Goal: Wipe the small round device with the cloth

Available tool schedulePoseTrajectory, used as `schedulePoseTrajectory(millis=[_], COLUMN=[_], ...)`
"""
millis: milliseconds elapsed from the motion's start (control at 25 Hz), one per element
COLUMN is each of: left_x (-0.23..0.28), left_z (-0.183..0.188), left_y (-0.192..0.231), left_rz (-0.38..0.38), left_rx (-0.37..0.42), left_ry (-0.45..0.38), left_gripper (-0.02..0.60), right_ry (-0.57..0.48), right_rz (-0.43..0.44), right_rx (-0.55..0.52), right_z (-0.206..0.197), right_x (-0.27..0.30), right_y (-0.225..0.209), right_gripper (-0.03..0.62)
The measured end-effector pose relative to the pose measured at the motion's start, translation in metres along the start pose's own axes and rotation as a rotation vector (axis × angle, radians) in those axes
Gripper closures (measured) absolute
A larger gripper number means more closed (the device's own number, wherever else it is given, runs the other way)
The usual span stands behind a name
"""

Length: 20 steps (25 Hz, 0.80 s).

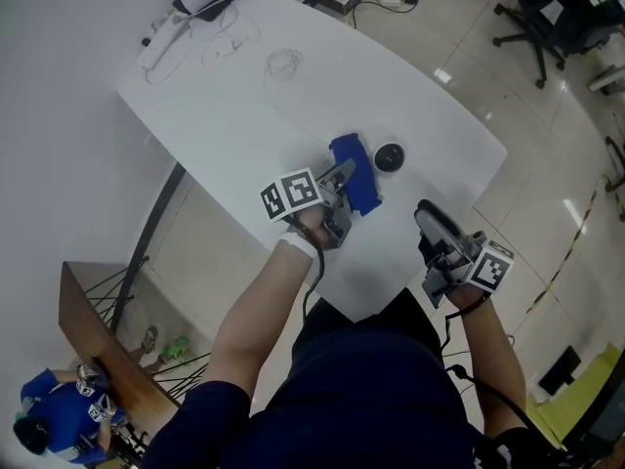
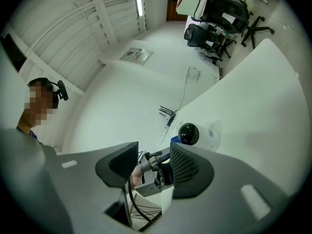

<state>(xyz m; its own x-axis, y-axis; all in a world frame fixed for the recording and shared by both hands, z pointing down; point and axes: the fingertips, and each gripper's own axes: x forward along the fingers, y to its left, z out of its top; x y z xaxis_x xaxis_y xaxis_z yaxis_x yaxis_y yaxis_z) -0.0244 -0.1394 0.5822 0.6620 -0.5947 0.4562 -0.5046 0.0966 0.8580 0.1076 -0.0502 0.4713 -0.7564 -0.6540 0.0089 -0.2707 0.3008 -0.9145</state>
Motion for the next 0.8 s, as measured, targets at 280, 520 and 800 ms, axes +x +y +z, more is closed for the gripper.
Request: schedulePoseTrajectory(millis=[280,520,800], left_x=[0.013,-0.009,-0.008], left_z=[-0.003,0.004,-0.018], left_y=[0.008,-0.052,-0.120], left_rz=[0.054,0.074,0.170], left_rx=[-0.015,0.416,1.341], left_ry=[0.011,-0.014,0.013], left_gripper=[0.433,0.433,0.433], right_ry=[-0.017,-0.031,-0.035], right_rz=[-0.008,0.003,-0.020], right_rx=[0.007,-0.009,-0.052], right_z=[0.000,0.001,-0.002], right_x=[-0.002,-0.011,-0.016], right_y=[-0.001,0.004,0.011], right_gripper=[0.393,0.399,0.402])
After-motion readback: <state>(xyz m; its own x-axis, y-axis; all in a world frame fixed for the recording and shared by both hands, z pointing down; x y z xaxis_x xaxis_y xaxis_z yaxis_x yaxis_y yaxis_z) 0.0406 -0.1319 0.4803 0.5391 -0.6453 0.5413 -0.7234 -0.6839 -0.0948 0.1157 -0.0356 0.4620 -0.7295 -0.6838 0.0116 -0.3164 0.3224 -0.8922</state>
